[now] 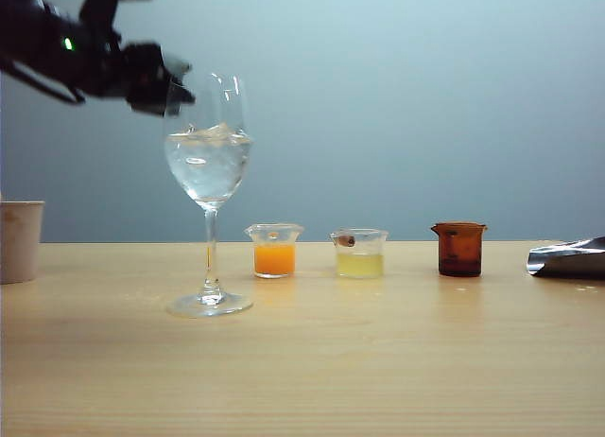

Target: Pick up the first measuring cup from the left, pour the coconut rum inside into the goblet, and finally put the measuring cup back in its original place.

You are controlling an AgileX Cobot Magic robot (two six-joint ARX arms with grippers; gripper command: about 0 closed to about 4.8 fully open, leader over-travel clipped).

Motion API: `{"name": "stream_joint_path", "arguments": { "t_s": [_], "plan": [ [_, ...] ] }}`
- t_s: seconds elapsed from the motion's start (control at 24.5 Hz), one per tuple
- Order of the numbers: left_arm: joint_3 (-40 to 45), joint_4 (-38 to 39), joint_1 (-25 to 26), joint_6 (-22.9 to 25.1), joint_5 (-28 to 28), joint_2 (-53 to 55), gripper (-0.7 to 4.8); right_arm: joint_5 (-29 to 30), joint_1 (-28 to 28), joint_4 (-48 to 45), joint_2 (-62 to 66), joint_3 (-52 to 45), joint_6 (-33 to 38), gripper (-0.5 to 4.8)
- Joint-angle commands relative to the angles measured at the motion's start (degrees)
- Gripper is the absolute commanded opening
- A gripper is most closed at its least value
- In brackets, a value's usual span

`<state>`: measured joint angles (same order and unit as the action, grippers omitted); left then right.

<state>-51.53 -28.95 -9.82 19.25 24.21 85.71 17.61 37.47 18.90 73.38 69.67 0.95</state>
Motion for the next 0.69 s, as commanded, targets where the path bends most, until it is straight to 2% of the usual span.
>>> {"name": "stream_joint_path", "arguments": {
  "t_s": [0.04,0.37,0.49,0.69],
  "plan": [
    [-0.3,-6.1,0.2,-3.8,0.2,3.3,1.43,-2.4,0.1,-1.2,0.7,0.2,-0.9,-0.05],
    [-0.3,-16.6,1.6,-8.5,0.0,14.1,1.43,-2.9,0.6,-3.1,4.8,0.5,0.1,-0.05],
    [-0.3,-23.1,2.3,-9.1,0.1,19.2,1.43,-2.2,0.7,-6.5,5.6,0.5,0.4,-0.05],
    [-0.3,-27.1,2.3,-13.7,0.5,24.1,1.43,-2.2,0.8,-8.4,6.3,0.5,0.5,-0.05]
  ]
}}
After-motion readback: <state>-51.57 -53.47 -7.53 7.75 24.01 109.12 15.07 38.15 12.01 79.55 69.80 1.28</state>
